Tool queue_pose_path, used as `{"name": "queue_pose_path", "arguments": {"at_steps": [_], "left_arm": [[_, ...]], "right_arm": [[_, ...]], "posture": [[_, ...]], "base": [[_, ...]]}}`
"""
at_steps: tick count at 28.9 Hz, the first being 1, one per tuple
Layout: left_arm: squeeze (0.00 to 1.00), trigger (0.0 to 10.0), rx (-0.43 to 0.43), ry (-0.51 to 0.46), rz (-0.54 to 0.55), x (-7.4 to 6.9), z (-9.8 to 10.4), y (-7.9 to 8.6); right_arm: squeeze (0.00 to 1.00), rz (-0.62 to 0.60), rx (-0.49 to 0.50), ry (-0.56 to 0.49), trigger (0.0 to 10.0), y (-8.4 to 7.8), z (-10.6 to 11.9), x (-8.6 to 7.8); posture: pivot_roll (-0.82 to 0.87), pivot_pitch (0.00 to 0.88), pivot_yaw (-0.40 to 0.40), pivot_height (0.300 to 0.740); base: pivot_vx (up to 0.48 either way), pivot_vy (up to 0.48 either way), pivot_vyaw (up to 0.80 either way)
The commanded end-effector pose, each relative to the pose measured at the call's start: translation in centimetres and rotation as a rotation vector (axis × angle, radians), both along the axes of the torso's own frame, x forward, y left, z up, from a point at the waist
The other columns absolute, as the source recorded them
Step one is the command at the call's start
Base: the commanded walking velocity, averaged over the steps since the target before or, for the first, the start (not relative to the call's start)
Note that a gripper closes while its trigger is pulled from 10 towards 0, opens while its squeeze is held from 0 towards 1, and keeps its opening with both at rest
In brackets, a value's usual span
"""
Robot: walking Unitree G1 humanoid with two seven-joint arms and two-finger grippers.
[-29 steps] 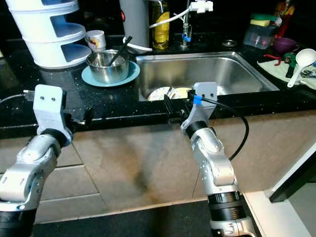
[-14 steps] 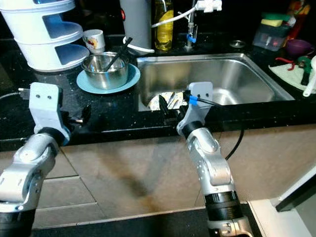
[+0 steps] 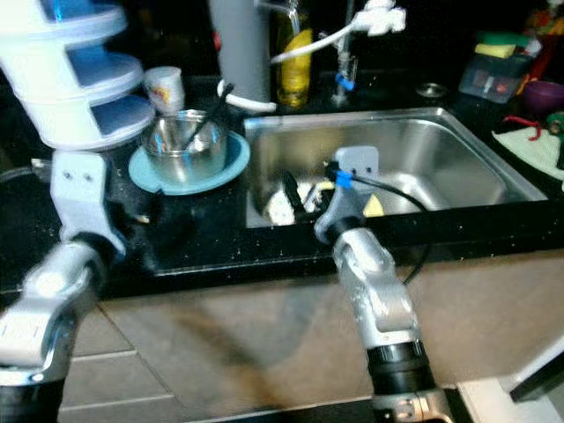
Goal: Kitchen organization
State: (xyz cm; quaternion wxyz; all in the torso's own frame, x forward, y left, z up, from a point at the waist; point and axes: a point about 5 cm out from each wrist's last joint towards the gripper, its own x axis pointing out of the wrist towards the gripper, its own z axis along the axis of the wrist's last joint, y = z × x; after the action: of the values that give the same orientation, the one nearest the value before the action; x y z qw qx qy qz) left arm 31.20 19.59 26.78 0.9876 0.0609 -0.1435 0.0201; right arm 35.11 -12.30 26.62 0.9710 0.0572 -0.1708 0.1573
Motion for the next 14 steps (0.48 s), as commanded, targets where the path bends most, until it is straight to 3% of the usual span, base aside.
{"name": "queue_pose_path", "arguments": {"at_steps": [1, 14], "left_arm": [[0.00, 10.0, 0.003, 0.001, 0.027, -0.38, -0.17, 0.67], [0.00, 10.0, 0.009, 0.003, 0.036, -0.76, -0.23, 0.71]], "right_arm": [[0.00, 0.013, -0.007, -0.005, 10.0, 0.59, -0.03, -0.04], [0.00, 0.016, -0.007, -0.002, 10.0, 0.55, 0.00, 0.08]], "posture": [[0.05, 0.184, -0.013, 0.740], [0.05, 0.192, -0.019, 0.740]], "base": [[0.319, 0.000, 0.00], [0.320, 0.000, 0.00]]}}
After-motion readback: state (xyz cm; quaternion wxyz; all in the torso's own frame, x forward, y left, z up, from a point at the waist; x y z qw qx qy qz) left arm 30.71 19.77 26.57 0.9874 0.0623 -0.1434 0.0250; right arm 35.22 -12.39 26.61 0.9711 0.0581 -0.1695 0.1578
